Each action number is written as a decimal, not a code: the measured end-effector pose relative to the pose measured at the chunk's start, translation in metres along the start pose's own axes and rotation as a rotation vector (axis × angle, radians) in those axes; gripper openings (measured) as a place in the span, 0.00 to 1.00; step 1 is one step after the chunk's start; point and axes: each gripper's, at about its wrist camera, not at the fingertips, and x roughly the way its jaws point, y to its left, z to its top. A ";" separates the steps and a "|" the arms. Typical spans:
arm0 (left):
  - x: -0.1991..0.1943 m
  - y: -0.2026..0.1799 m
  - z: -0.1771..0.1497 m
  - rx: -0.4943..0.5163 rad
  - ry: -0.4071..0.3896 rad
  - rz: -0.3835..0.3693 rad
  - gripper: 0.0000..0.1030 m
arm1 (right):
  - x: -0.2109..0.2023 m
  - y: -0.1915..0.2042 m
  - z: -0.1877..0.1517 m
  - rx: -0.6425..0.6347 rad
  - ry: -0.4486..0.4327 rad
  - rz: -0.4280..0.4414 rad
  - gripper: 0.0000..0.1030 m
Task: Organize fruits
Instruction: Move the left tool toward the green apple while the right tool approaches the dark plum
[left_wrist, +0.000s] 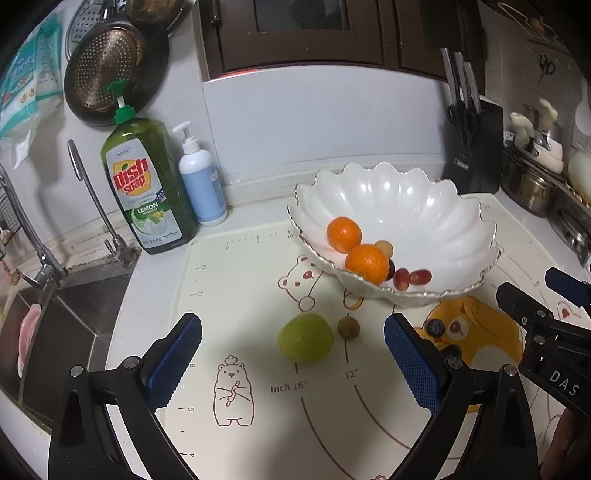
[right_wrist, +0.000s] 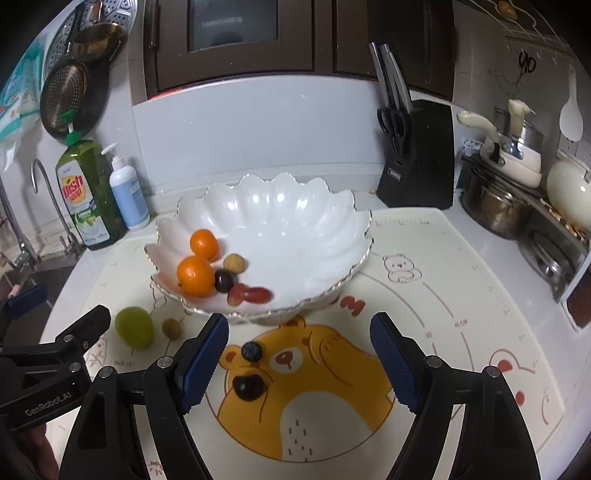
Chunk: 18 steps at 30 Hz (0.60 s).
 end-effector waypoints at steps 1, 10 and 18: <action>0.002 0.001 -0.002 0.005 0.001 -0.001 0.98 | 0.001 0.002 -0.003 0.003 0.004 -0.001 0.77; 0.024 0.009 -0.021 0.074 0.033 -0.042 0.98 | 0.015 0.019 -0.026 -0.018 0.032 -0.026 0.77; 0.046 0.014 -0.028 0.102 0.063 -0.082 0.97 | 0.027 0.028 -0.040 0.025 0.072 -0.043 0.77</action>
